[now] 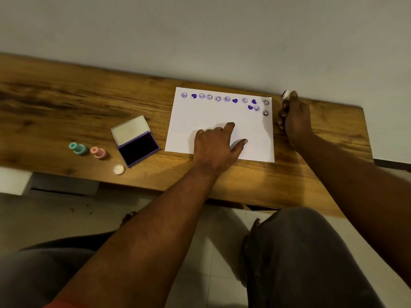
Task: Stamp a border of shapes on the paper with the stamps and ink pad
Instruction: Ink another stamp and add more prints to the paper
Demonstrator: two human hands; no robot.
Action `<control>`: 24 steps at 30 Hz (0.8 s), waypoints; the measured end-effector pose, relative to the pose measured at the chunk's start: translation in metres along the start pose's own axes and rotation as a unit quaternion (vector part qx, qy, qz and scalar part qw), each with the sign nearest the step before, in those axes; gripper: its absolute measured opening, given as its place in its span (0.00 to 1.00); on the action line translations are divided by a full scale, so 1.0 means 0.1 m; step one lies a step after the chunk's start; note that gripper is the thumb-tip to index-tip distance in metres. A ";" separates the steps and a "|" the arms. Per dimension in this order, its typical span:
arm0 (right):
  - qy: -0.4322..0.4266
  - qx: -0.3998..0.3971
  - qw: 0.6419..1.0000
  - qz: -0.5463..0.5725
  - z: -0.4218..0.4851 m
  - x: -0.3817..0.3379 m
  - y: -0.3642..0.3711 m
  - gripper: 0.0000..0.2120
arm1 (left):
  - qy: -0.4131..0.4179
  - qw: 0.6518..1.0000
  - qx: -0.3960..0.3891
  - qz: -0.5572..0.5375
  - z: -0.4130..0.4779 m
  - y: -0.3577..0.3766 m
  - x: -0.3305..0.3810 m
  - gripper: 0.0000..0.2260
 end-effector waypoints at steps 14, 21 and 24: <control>-0.013 -0.073 0.997 -0.017 0.00 -0.03 0.10 0.14 | 0.000 0.998 0.052 -0.027 -0.04 -0.14 0.03 0.29; -0.012 -0.074 0.997 -0.021 -0.04 -0.03 0.10 0.11 | 0.015 0.976 0.190 -0.106 -0.35 -0.56 0.05 0.20; 0.002 -0.073 0.997 -0.037 -0.05 -0.02 0.13 0.15 | -0.026 0.967 0.218 -0.127 -0.70 -0.73 -0.15 0.17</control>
Point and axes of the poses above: each hand's wrist, its own z-axis towards the middle knuckle, its own y-axis out of the palm, x = y × z, the point moved 10 cm from there along z, towards the middle knuckle, and after that the axes turned 15 degrees about y, right-handed, at the moved point
